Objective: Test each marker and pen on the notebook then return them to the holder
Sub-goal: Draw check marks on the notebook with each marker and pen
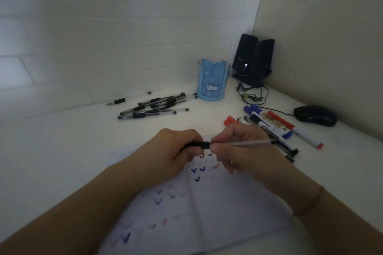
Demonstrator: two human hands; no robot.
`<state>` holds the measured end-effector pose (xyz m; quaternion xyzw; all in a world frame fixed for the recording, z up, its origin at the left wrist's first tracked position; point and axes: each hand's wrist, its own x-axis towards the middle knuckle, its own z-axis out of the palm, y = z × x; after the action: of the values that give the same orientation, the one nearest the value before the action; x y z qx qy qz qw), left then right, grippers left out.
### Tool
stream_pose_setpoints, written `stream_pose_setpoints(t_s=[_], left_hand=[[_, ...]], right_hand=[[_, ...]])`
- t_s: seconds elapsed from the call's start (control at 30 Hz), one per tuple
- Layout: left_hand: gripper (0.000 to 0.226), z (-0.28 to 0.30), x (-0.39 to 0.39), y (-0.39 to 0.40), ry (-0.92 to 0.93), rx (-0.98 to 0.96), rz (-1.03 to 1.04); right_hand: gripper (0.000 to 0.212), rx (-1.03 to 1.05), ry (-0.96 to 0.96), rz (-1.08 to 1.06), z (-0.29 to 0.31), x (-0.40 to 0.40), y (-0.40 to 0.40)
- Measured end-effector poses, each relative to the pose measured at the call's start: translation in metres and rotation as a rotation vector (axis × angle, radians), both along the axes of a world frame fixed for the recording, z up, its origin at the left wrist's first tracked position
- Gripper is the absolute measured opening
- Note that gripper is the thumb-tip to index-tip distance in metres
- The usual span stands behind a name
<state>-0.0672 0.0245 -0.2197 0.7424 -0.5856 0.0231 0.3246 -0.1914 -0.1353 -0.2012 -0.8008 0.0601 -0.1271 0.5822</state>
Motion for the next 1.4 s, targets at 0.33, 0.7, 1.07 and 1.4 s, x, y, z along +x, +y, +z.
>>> stream_pose_setpoints(t_s=[0.33,0.7,1.07,1.4], left_hand=[[0.061,0.039,0.001,-0.022,0.025,0.726,0.072],[0.029,0.081,-0.182,-0.215,-0.719,0.352,-0.332],[0.037,-0.016,-0.301,-0.226,-0.611,-0.040,-0.873],[0.045,-0.002,-0.246,-0.221,-0.617,0.006,-0.653]], right_hand=[[0.012,0.068,-0.031,-0.276,0.027,-0.039,-0.028],[0.027,-0.059,-0.326,-0.855,0.046,-0.292,-0.093],[0.028,-0.334,0.319,-1.140,-0.089,-0.453,-0.109],[0.026,-0.424,0.314,-1.141,-0.081,-0.400,-0.132]])
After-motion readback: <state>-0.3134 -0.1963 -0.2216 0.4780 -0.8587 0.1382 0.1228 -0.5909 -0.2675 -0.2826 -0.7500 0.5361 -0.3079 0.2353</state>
